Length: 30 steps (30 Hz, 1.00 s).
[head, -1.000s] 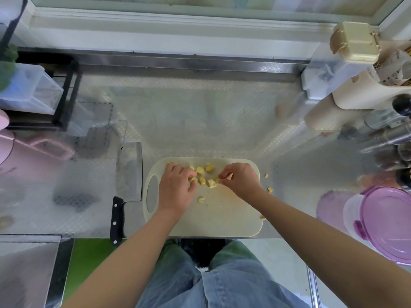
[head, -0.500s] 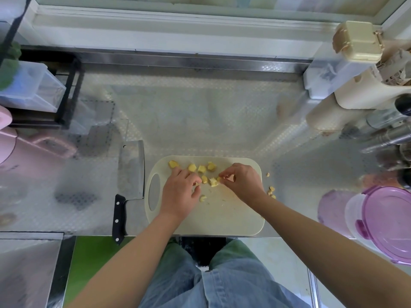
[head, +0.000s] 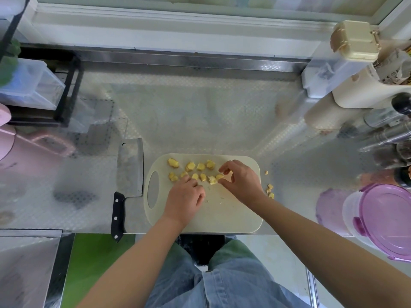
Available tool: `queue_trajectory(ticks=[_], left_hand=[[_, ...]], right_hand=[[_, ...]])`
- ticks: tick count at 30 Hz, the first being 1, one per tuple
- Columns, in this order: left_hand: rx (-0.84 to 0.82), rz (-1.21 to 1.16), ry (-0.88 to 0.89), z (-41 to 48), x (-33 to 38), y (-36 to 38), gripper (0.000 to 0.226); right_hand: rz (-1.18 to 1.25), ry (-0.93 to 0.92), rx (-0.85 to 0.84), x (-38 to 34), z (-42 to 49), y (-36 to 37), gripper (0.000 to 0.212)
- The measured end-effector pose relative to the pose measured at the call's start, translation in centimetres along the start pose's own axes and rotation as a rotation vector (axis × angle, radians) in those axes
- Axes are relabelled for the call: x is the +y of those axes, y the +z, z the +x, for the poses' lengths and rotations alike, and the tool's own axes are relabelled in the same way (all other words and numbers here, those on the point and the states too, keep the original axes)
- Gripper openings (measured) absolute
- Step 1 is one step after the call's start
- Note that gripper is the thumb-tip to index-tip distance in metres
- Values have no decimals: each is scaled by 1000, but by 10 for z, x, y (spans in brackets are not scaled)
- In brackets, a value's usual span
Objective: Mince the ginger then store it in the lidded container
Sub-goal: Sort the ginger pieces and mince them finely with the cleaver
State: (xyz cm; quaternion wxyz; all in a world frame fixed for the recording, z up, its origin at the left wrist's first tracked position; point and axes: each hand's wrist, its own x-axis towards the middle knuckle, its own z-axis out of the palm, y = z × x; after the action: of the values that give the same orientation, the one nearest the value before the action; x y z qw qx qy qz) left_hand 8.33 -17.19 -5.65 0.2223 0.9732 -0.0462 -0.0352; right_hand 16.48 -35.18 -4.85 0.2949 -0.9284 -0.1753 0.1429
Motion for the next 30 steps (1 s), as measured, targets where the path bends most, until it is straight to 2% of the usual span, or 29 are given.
queue_trajectory(ticks=[4,9,14,22,26,30], left_hand=[[-15,-73,-69,1,-2,-4,9],[120,-224,-335,27,-11,-21,6],[67,-202,-383,55,-13,-29,4],[57,-18,-412,66,-19,-31,13],[21,-5,-435,65,-22,-34,3],[63,-23,-430,62,-23,-34,6]], right_hand=[[21,-12,7,-3,3,2,14],[48,-12,4,-9,13,0,7],[64,-8,-33,-14,25,1,6],[94,37,-101,-14,37,1,11],[93,54,-113,-14,39,0,12],[80,60,-110,-14,36,-1,12]])
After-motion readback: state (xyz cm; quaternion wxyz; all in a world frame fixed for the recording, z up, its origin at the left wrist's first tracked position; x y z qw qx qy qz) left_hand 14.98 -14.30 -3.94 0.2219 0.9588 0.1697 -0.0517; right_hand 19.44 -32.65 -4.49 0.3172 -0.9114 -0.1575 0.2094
